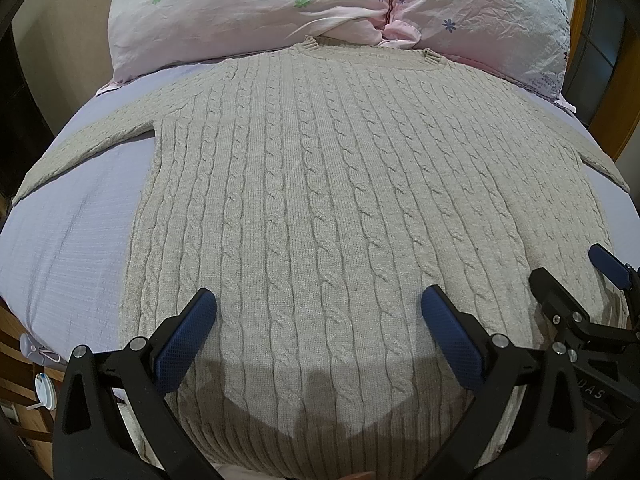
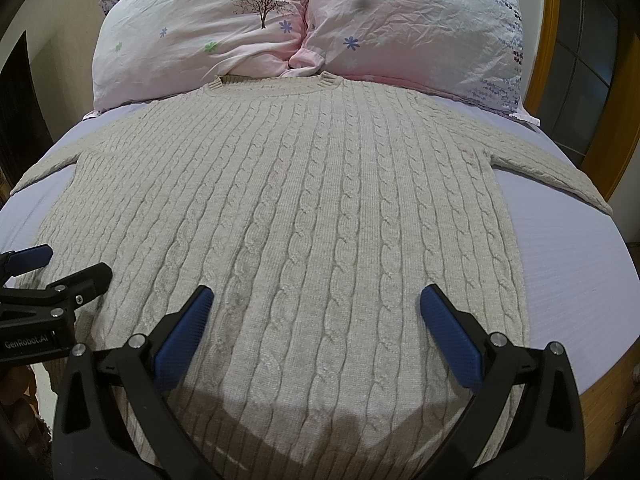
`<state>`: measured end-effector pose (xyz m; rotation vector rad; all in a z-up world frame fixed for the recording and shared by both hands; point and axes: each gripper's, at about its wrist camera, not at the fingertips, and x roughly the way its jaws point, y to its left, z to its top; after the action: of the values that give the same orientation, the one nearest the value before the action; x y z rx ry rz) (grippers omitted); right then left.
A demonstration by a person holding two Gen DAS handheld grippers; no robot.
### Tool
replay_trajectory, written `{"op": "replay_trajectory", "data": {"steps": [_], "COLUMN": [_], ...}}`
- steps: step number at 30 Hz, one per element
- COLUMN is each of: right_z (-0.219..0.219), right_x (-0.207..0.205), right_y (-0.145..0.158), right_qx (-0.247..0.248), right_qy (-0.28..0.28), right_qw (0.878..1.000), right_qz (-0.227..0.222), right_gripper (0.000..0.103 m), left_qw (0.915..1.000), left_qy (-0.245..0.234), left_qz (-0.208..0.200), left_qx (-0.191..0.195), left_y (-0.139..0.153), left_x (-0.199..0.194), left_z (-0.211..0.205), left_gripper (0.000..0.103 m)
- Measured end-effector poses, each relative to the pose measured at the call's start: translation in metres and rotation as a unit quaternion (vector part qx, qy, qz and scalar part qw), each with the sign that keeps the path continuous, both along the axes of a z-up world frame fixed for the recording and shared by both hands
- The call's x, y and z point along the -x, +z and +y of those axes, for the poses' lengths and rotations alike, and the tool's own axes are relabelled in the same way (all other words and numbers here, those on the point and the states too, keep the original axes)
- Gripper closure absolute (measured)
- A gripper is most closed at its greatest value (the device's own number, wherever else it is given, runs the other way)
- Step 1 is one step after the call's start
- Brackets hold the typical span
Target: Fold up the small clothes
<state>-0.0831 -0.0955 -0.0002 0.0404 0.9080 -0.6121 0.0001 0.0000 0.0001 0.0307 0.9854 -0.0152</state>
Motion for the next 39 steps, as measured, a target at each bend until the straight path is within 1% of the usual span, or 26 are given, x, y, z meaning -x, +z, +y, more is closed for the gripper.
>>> {"op": "replay_trajectory", "data": {"steps": [26, 33, 35, 39], "right_z": [0.0001, 0.0004, 0.0012, -0.0004], "right_x": [-0.0002, -0.0007, -0.0002, 0.0031], "right_y": [-0.0002, -0.0002, -0.0017, -0.001], "right_qx": [0.0, 0.0, 0.002, 0.005], "right_qy": [0.0, 0.001, 0.007, 0.04], "right_qw": [1.0, 1.0, 1.0, 0.999], "right_qz": [0.001, 0.001, -0.003, -0.02], "right_gripper": [0.002, 0.002, 0.002, 0.002], "left_qw": [1.0, 1.0, 1.0, 0.9997], "left_qy": [0.0, -0.003, -0.006, -0.021], "left_qz": [-0.001, 0.004, 0.005, 0.009], "left_qx": [-0.001, 0.0, -0.001, -0.004], "left_y": [0.0001, 0.0001, 0.0033, 0.002], "left_x": [0.0002, -0.0014, -0.0032, -0.0077], "left_z": [-0.0001, 0.0001, 0.0019, 0.0008], "left_gripper": [0.001, 0.001, 0.001, 0.001]}}
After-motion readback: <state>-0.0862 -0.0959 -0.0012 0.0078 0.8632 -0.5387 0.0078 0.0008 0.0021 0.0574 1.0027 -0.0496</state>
